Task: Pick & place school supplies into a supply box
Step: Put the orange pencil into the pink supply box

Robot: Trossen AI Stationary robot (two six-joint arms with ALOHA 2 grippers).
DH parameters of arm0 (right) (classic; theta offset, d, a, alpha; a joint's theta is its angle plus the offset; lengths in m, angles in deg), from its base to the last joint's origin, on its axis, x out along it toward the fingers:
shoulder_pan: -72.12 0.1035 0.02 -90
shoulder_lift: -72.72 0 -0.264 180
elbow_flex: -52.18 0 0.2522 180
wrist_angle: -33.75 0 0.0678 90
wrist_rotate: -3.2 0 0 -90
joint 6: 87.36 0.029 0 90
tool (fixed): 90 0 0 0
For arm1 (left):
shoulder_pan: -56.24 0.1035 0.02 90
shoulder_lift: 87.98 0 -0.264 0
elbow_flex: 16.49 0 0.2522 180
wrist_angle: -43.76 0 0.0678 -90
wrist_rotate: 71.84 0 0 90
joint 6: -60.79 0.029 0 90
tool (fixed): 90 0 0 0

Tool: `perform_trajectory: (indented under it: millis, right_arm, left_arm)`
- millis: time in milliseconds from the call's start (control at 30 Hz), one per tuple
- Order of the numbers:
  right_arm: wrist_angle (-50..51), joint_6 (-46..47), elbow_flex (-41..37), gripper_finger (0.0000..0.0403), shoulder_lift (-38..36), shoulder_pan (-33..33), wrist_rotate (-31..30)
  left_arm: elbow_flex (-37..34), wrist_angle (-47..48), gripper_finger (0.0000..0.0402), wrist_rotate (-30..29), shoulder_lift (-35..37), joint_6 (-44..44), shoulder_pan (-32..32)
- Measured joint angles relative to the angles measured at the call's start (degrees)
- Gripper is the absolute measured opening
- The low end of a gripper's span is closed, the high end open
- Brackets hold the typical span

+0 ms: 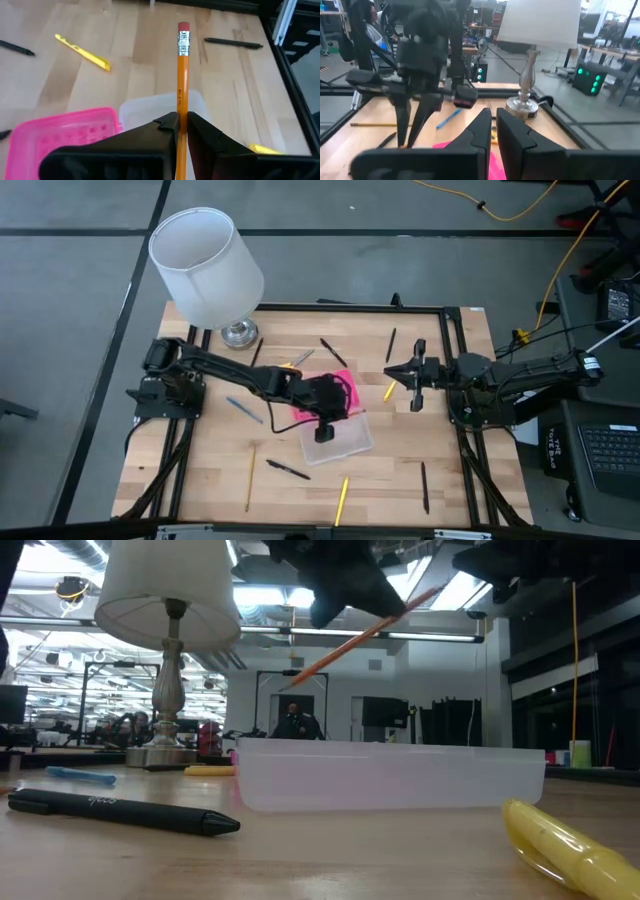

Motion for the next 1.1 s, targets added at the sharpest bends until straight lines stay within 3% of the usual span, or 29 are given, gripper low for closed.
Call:
perform_trajectory:
  millis: [300,533,1100]
  right_arm:
    - [-2.0,-2.2,0.0,0.0035,0.0,0.0,-0.1]
    - [-3.7,-7.3,0.0,0.0035,0.0,0.0,-0.1]
    - [-3.6,-7.5,0.0,0.0035,0.0,0.0,-0.1]
  left_arm:
    - [0.6,0.7,0.0024,2.7,-2.9,-5.4,-0.3]
    - [0.6,0.2,0.0024,2.5,-4.0,-5.0,-0.6]
    - [0.6,1.0,0.0024,2.4,-9.5,-3.6,0.4]
